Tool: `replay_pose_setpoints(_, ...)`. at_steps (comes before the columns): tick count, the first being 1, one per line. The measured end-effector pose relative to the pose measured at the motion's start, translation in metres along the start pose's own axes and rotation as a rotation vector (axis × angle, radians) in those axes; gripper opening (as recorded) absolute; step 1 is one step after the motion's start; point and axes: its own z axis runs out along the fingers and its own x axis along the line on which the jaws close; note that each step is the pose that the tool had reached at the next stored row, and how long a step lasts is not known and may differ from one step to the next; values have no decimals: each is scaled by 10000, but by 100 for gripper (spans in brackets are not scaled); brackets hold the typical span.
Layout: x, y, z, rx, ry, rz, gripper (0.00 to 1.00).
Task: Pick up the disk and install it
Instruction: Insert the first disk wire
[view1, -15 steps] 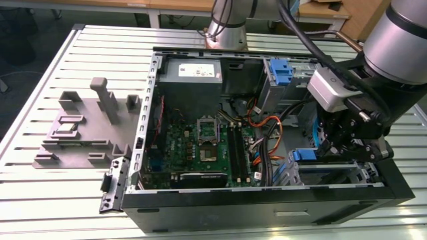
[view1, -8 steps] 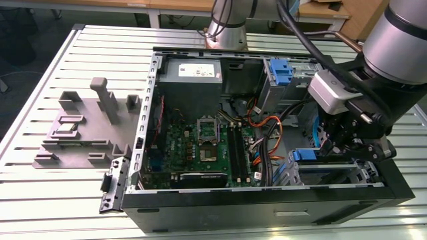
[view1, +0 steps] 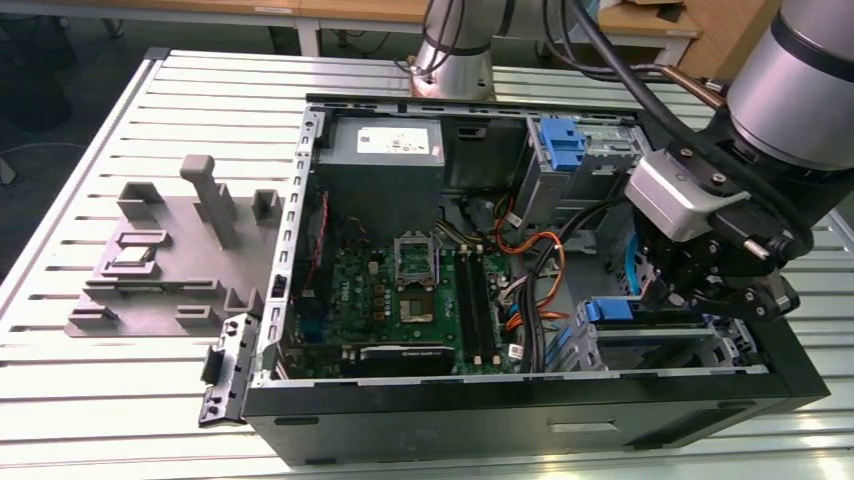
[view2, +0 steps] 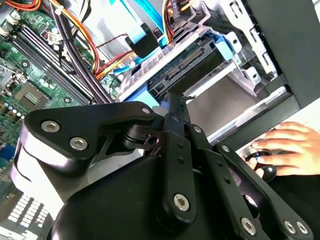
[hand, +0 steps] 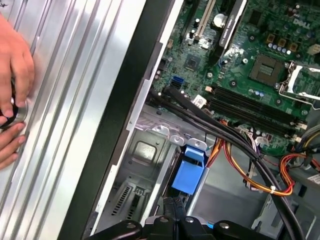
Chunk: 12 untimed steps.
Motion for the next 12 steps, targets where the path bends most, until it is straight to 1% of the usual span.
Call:
replay_pose_setpoints(5, 10, -72, 8, 1, -1, -10, 10)
replay_pose_setpoints(12, 0, -156, 16, 2, -2, -42, 10)
